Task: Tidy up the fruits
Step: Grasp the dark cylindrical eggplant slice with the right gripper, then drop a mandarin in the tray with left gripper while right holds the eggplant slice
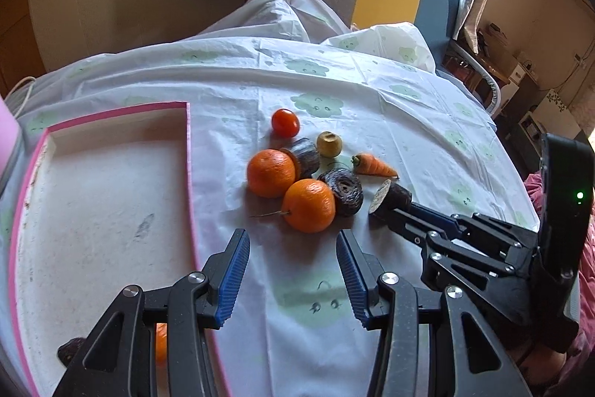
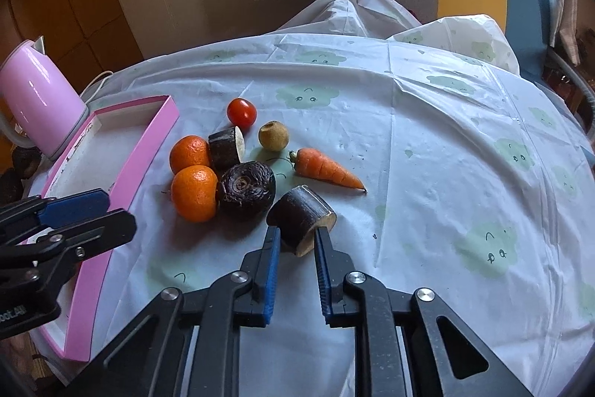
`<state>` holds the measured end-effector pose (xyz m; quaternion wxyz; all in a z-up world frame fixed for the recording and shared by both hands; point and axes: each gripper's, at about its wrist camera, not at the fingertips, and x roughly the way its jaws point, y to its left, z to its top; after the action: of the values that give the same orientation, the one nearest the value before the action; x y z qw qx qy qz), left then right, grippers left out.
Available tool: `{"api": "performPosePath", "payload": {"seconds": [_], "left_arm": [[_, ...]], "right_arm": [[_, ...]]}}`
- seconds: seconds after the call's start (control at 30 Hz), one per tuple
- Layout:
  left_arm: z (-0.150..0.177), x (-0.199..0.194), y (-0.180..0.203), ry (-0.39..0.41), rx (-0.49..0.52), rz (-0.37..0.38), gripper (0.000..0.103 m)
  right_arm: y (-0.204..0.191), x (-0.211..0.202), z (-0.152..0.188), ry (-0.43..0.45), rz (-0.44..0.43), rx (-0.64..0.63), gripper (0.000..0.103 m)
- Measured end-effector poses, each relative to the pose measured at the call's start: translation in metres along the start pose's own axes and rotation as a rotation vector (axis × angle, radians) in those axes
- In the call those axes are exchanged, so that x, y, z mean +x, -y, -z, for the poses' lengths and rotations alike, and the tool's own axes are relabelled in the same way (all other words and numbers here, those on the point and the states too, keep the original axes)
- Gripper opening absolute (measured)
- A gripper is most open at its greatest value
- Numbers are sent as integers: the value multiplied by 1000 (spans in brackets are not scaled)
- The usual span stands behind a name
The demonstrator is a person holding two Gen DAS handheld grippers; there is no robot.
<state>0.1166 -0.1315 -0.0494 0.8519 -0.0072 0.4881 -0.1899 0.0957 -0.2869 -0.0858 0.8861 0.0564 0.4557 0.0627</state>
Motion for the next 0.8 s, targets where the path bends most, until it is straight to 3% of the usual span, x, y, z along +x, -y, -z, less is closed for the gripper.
{"api": "performPosePath", "payload": {"seconds": [0.03,0.17,0.27,0.6,0.7,0.8], "left_arm": [[-2,4,2,-9,-2,12,49],[-8,18,5,-32,-14,24,49],[-11,26,6,-41,-14,30,49],[-17,47,-5,-79,-72,47,48],[-16,49,-3,-68,-57,59,40],[-15,47,-1,-51,-46,62,38]], "right_arm": [[3,1,-1,-2,-19,19,20],[12,5,-3,-5,-42,53,39],[11,8,-4,-6,-54,30,46],[7,20,-12,-2,-48,-52,43],[7,20,-11,2,-48,-59,42],[7,19,-9,5,-44,-56,42]]}}
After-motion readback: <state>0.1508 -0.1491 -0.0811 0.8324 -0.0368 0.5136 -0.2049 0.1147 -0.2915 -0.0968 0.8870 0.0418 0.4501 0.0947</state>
